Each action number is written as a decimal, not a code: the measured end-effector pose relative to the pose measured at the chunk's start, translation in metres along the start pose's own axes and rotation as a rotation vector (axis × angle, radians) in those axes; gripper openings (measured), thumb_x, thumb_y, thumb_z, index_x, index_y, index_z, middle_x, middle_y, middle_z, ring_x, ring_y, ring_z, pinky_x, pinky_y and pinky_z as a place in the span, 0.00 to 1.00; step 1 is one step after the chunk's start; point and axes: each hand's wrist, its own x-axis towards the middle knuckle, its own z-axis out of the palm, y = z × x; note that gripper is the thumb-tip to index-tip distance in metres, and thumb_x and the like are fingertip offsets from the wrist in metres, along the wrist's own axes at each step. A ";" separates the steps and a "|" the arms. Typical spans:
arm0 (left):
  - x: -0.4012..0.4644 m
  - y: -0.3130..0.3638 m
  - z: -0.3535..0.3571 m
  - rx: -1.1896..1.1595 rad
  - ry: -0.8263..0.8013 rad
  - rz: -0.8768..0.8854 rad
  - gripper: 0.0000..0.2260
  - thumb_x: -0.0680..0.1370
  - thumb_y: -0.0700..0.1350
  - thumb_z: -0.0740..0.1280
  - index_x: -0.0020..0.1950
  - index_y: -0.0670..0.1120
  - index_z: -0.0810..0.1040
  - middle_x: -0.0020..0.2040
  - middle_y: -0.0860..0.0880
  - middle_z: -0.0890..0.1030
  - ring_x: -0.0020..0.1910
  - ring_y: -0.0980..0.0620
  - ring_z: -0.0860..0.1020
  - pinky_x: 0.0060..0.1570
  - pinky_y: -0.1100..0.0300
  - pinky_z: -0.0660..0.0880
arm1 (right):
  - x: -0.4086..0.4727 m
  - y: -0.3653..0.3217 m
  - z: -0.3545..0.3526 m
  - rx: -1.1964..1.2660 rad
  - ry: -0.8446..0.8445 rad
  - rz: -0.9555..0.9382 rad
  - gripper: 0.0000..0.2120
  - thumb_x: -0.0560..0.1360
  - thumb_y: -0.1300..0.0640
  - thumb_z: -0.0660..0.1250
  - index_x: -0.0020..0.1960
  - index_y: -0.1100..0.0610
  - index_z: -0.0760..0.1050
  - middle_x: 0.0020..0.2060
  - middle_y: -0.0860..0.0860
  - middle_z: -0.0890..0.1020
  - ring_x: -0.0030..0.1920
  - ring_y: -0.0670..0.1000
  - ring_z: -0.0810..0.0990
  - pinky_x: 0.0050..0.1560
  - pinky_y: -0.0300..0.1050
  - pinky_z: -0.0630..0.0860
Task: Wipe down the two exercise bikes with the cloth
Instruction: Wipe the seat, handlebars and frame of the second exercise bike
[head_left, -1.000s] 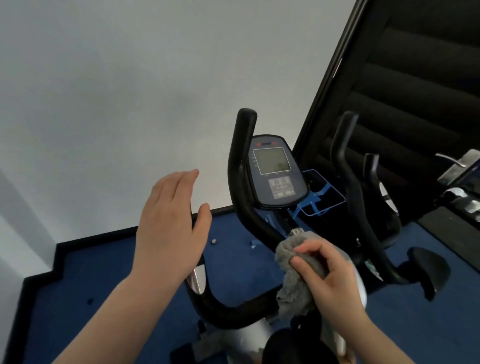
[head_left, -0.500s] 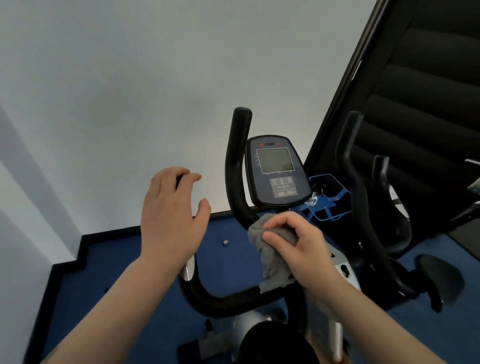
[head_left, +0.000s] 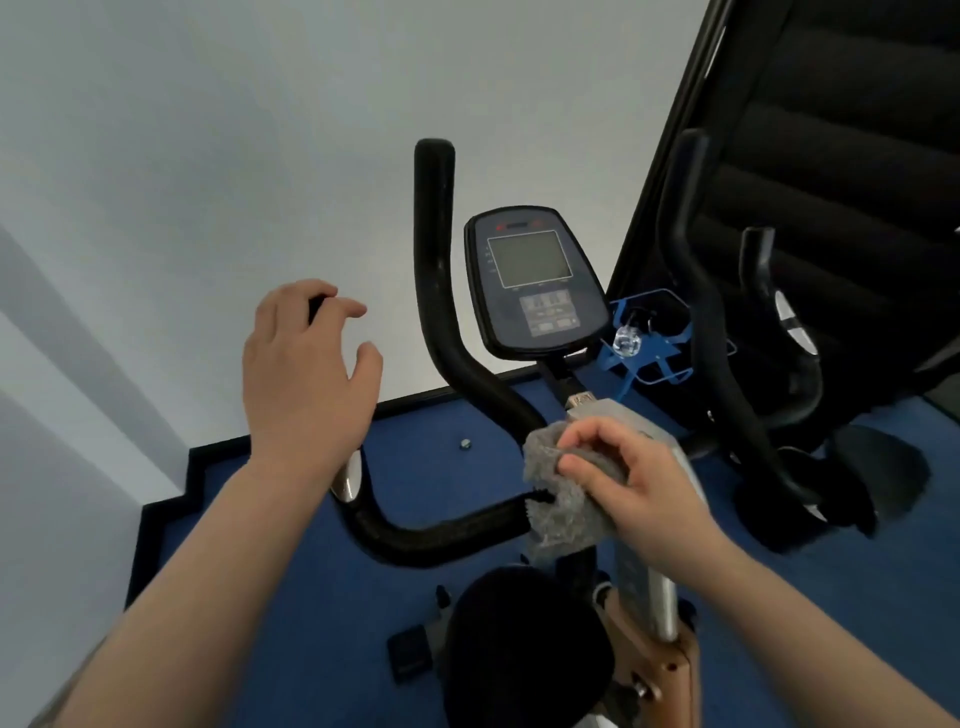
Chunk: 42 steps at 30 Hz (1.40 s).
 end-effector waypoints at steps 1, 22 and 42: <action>0.000 0.002 0.001 -0.001 0.006 -0.013 0.13 0.73 0.42 0.65 0.57 0.44 0.78 0.60 0.45 0.74 0.64 0.44 0.66 0.58 0.50 0.67 | -0.001 0.000 0.002 0.007 0.021 0.006 0.07 0.74 0.60 0.69 0.44 0.48 0.76 0.42 0.40 0.81 0.46 0.41 0.79 0.45 0.28 0.70; 0.000 -0.001 -0.005 -0.051 -0.029 -0.001 0.11 0.73 0.40 0.66 0.55 0.46 0.78 0.60 0.51 0.73 0.64 0.53 0.66 0.56 0.63 0.63 | 0.128 -0.046 0.055 0.003 0.128 -0.213 0.02 0.75 0.59 0.66 0.47 0.55 0.76 0.45 0.47 0.79 0.47 0.41 0.76 0.50 0.31 0.70; 0.000 0.003 -0.001 -0.023 0.006 -0.003 0.11 0.72 0.41 0.68 0.53 0.47 0.78 0.59 0.50 0.74 0.63 0.52 0.66 0.34 0.63 0.72 | 0.145 -0.045 0.045 0.002 0.096 -0.114 0.04 0.73 0.57 0.70 0.42 0.49 0.79 0.42 0.42 0.81 0.46 0.38 0.78 0.48 0.29 0.70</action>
